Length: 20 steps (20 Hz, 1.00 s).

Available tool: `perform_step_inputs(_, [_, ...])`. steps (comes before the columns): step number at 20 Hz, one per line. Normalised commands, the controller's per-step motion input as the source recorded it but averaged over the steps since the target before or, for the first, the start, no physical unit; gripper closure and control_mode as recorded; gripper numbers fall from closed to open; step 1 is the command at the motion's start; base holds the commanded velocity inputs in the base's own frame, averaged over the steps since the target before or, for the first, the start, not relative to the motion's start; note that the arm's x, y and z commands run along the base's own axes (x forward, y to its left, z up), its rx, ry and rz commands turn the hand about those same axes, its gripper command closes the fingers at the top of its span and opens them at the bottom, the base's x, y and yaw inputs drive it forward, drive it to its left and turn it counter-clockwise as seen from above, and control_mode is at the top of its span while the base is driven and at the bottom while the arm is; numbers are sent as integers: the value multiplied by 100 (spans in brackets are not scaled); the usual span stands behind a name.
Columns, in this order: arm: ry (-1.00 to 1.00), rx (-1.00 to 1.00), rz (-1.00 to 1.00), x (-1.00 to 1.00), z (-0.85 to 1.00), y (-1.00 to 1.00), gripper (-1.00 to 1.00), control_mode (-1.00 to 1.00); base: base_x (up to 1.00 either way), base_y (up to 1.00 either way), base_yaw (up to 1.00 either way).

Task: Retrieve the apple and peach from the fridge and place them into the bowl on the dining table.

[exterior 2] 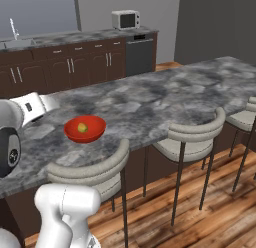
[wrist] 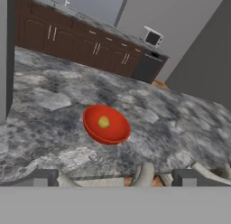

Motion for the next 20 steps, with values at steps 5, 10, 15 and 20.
perform_step_inputs(5, [-4,0,0,-68,0,-19,-100,-100,0,0,0])
perform_step_inputs(10, [-1,1,3,-44,-18,-16,-100,-100,0,0,0])
perform_step_inputs(15, [-3,1,0,-20,-13,-20,-100,100,-4,-5,0])
perform_step_inputs(20, [0,0,0,0,0,0,-100,100,-17,-11,1])
